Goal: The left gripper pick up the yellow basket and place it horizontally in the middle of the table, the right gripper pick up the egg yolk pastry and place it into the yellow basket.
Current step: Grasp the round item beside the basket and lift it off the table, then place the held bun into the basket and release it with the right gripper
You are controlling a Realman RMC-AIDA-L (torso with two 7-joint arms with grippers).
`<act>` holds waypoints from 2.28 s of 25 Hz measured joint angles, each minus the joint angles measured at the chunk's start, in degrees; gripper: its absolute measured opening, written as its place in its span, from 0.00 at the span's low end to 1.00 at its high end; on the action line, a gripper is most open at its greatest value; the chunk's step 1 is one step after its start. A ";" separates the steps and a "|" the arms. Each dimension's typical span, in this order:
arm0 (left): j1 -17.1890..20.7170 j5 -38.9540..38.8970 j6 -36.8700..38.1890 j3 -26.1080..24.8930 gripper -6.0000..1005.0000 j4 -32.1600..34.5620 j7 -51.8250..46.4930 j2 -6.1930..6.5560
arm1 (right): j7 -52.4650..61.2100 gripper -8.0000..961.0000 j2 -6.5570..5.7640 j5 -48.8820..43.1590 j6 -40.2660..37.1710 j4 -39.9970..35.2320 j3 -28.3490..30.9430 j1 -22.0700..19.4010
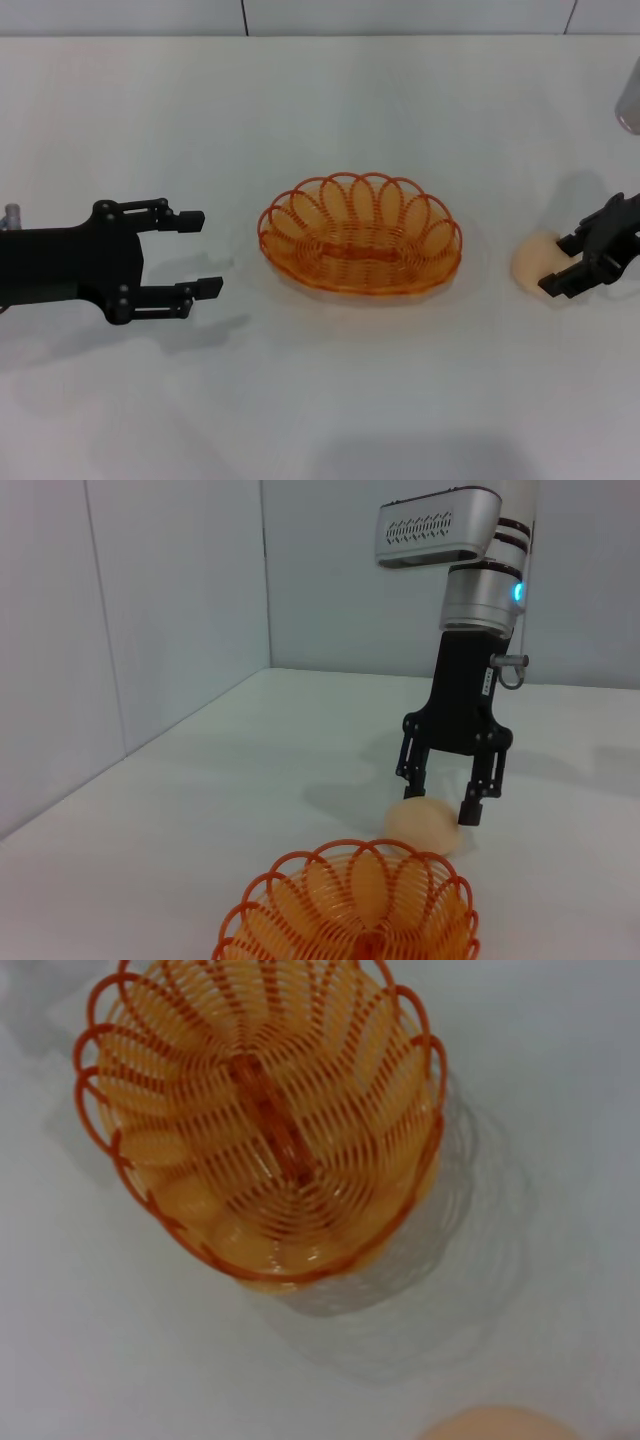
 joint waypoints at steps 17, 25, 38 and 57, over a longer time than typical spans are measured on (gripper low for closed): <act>-0.11 -0.07 -0.21 -0.01 0.74 0.00 -0.04 0.02 | -0.27 0.35 -0.15 0.06 1.27 0.12 0.45 -0.09; 0.21 -0.08 -0.21 -0.01 0.74 0.00 0.17 0.04 | -0.89 0.24 -1.18 0.41 -3.08 -7.77 6.27 -0.04; -0.40 0.08 -0.06 0.42 0.74 -0.08 0.37 -0.06 | -8.06 0.14 0.17 19.39 -6.78 -10.05 4.10 0.45; 1.71 0.55 1.02 0.43 0.74 2.29 0.01 -0.38 | -9.57 0.29 0.57 28.68 12.96 -1.17 -14.36 1.90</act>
